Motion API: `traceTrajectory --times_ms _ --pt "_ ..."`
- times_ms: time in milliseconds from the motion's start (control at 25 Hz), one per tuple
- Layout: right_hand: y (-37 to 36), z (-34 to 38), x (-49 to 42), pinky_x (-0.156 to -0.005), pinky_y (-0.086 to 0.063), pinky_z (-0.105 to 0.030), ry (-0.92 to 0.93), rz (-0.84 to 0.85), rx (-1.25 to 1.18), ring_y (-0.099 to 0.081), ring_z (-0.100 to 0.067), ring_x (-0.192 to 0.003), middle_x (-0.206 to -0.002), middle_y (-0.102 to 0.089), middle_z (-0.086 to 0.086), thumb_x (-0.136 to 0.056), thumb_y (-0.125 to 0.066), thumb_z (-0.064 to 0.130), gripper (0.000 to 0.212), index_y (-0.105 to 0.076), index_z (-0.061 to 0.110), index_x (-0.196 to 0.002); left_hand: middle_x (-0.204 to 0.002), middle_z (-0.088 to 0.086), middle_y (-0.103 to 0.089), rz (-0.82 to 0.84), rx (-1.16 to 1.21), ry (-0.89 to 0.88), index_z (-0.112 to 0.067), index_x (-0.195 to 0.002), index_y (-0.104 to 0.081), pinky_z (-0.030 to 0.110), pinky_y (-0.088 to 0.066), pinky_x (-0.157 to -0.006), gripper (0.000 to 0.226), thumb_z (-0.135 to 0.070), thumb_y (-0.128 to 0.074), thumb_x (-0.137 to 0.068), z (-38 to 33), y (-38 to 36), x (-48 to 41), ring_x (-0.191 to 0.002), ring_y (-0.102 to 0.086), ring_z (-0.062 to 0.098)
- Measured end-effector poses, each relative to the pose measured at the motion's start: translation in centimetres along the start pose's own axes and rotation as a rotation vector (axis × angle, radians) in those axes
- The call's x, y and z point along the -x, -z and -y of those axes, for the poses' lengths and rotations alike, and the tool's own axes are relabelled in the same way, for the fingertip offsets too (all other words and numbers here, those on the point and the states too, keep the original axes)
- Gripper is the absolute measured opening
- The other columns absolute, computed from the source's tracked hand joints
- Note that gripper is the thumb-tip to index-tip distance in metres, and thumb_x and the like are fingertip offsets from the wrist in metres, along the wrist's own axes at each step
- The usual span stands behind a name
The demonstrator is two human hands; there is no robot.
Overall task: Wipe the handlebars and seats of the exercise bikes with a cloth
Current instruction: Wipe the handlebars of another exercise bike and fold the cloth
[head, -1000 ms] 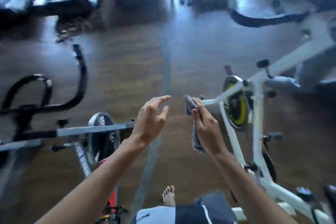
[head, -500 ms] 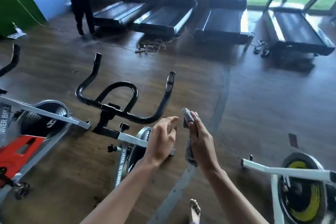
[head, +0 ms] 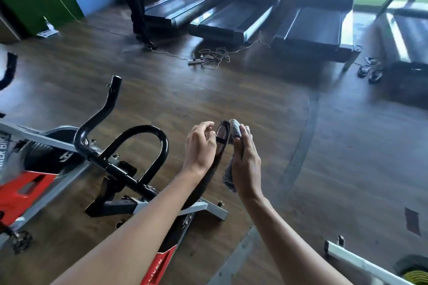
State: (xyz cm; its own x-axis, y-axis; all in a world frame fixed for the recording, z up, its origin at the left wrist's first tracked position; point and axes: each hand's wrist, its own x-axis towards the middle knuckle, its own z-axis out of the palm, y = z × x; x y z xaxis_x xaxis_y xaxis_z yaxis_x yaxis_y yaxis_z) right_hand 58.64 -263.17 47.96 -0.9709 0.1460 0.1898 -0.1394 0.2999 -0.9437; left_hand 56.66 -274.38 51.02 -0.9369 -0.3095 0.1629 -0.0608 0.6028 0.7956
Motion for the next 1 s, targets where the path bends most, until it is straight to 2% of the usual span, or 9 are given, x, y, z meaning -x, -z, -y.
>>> traceTrajectory --times_ms 120,240,360,440,600,680,760,880,1000 --pt "-1.6 -0.2 -0.7 -0.115 -0.009 -0.006 0.135 0.017 0.063 -0.012 -0.013 -0.153 -0.161 -0.022 0.007 -0.106 -0.042 0.02 0.047 -0.037 0.019 -0.152 -0.122 0.006 -0.068 0.154 0.104 0.078 -0.008 -0.123 -0.066 0.018 -0.043 -0.093 0.03 -0.014 -0.046 -0.101 0.9 -0.1 -1.7 -0.116 -0.061 0.02" --pt "-3.2 -0.5 -1.5 -0.123 -0.006 -0.026 0.265 0.129 0.139 0.007 -0.017 -0.154 -0.165 0.0 0.008 -0.101 -0.043 0.005 0.061 -0.023 0.025 -0.156 -0.097 0.0 -0.072 0.401 0.554 0.384 -0.011 -0.114 -0.069 0.021 -0.05 -0.072 0.044 -0.034 -0.032 -0.107 0.8 0.4 -3.0 -0.089 -0.067 0.014" --pt "-4.8 -0.7 -2.1 -0.121 0.007 -0.031 0.219 0.135 0.276 0.02 -0.025 -0.152 -0.165 0.017 0.002 -0.084 -0.042 -0.018 0.093 -0.013 0.032 -0.157 -0.072 -0.001 -0.071 0.531 0.667 0.552 -0.011 -0.092 -0.072 0.028 -0.048 -0.066 0.063 -0.05 -0.025 -0.105 1.1 1.0 -4.4 -0.072 -0.066 0.014" --pt "-5.8 -1.0 -1.7 -0.121 0.012 -0.029 0.221 0.081 0.386 0.022 -0.03 -0.151 -0.166 0.019 -0.005 -0.076 -0.042 -0.023 0.1 -0.011 0.025 -0.158 -0.067 -0.001 -0.068 0.592 0.672 0.565 -0.011 -0.086 -0.071 0.029 -0.048 -0.065 0.065 -0.055 -0.026 -0.103 1.7 1.4 -5.2 -0.067 -0.064 0.014" --pt "-8.1 -0.5 0.7 -0.12 0.013 -0.029 0.106 0.004 0.467 0.026 -0.028 -0.15 -0.163 0.028 -0.003 -0.085 -0.042 -0.019 0.094 0.0 0.023 -0.159 -0.069 -0.002 -0.072 0.764 0.679 0.555 -0.012 -0.095 -0.073 0.029 -0.047 -0.064 0.068 -0.057 -0.023 -0.103 2.5 2.1 -6.3 -0.056 -0.063 0.007" --pt "-8.8 -0.3 1.4 -0.123 0.005 -0.04 0.085 -0.025 0.499 0.026 -0.029 -0.15 -0.163 0.027 -0.008 -0.075 -0.04 -0.023 0.103 0.002 0.021 -0.158 -0.068 -0.002 -0.072 0.819 0.698 0.56 -0.012 -0.098 -0.072 0.028 -0.046 -0.063 0.068 -0.056 -0.021 -0.103 2.9 2.4 -6.5 -0.058 -0.065 0.007" --pt "-9.6 -0.3 0.9 -0.124 -0.006 -0.052 0.08 -0.1 0.545 0.021 -0.032 -0.151 -0.164 0.02 -0.013 -0.077 -0.04 -0.022 0.103 0.003 0.022 -0.159 -0.072 -0.001 -0.074 0.868 0.716 0.569 -0.01 -0.104 -0.07 0.028 -0.047 -0.065 0.067 -0.056 -0.023 -0.103 3.4 2.5 -6.9 -0.063 -0.067 0.008" --pt "-10.2 -0.1 0.3 -0.123 -0.018 -0.049 0.081 -0.228 0.604 0.014 -0.028 -0.153 -0.166 0.014 -0.011 -0.085 -0.041 -0.017 0.1 0.009 0.029 -0.158 -0.075 0.001 -0.075 0.922 0.715 0.569 -0.009 -0.102 -0.071 0.027 -0.049 -0.067 0.064 -0.055 -0.025 -0.104 4.0 2.6 -7.4 -0.067 -0.07 0.01" --pt "-10.8 -0.4 1.7 -0.124 -0.014 -0.047 0.036 -0.212 0.63 0.018 -0.026 -0.152 -0.164 0.021 -0.008 -0.085 -0.041 -0.018 0.093 0.002 0.019 -0.159 -0.076 0.0 -0.076 0.932 0.723 0.563 -0.008 -0.105 -0.069 0.025 -0.049 -0.062 0.062 -0.053 -0.026 -0.104 4.4 2.3 -7.7 -0.065 -0.07 0.009"
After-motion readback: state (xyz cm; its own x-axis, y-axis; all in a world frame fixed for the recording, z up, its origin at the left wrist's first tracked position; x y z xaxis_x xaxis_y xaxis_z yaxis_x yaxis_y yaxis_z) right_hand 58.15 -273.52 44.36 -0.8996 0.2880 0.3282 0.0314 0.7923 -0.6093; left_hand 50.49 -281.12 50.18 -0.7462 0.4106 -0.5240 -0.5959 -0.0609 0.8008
